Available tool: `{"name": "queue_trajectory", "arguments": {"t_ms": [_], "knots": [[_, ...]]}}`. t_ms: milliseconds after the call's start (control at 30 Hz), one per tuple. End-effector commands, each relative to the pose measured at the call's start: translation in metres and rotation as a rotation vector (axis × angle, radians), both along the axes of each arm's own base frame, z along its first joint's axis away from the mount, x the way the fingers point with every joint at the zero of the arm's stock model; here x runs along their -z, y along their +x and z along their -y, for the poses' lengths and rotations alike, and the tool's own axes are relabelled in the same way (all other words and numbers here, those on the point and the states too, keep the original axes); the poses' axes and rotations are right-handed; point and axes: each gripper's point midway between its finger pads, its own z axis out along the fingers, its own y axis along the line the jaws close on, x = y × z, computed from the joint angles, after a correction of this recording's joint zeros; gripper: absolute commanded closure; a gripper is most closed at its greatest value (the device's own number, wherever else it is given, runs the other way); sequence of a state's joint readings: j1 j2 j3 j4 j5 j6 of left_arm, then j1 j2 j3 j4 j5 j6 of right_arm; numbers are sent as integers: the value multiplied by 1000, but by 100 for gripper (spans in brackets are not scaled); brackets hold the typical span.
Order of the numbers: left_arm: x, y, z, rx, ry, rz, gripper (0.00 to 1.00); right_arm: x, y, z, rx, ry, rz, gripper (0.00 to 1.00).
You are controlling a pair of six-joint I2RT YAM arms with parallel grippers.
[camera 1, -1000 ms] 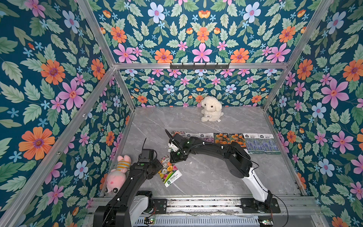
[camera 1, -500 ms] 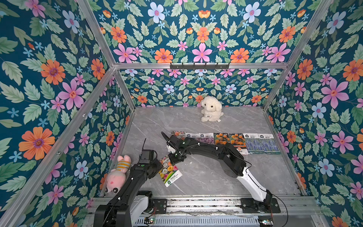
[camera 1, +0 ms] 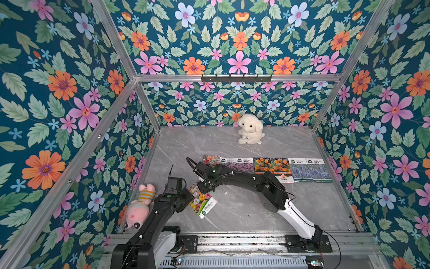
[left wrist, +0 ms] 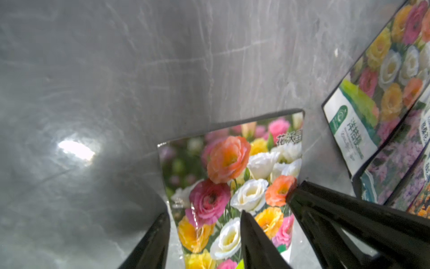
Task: Arrange the seed packets in a row
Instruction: Pick up the seed packet from the center of the board.
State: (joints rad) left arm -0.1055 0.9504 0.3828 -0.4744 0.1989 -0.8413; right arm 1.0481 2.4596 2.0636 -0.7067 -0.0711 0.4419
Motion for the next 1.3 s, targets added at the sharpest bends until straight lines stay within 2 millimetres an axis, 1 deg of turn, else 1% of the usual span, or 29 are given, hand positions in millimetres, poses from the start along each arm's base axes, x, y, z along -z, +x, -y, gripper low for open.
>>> {"name": "queue_trajectory", "arguments": {"t_ms": [0, 133, 267, 300, 467, 567, 667, 767, 800, 900, 967, 1033, 1200, 1267], "knots": [[-1, -4, -2, -20, 2, -11, 42, 40, -9, 54, 77, -246, -41, 79], [-2, -8, 0, -22, -12, -20, 43, 45, -8, 57, 112, -270, -47, 80], [-1, -7, 10, -1, -67, -19, 49, 48, -9, 57, 129, -267, -64, 81], [0, -7, 12, 5, -72, -23, 49, 48, -10, 57, 132, -264, -69, 81], [4, -6, 17, 17, -94, -27, 50, 49, -12, 54, 140, -246, -96, 81], [3, 0, 23, 31, -131, 4, 52, 49, -15, 52, 138, -223, -126, 81], [-8, 14, 33, 72, -176, 81, 54, 48, -19, 48, 137, -177, -171, 81], [-24, 28, 37, 94, -191, 160, 60, 45, -21, 46, 143, -131, -214, 81], [-30, 31, 38, 100, -197, 180, 60, 43, -21, 46, 147, -115, -227, 81], [-44, 38, 44, 124, -228, 228, 60, 37, -20, 45, 156, -73, -255, 81], [-48, 40, 47, 132, -244, 243, 60, 34, -19, 43, 160, -48, -271, 81], [-51, 40, 48, 137, -249, 245, 60, 33, -19, 44, 162, -40, -277, 81], [-44, 35, 33, 99, -155, 192, 61, 30, -17, 44, 170, -29, -277, 81], [-45, 34, 30, 94, -144, 190, 64, 29, -17, 45, 172, -27, -279, 81]]}}
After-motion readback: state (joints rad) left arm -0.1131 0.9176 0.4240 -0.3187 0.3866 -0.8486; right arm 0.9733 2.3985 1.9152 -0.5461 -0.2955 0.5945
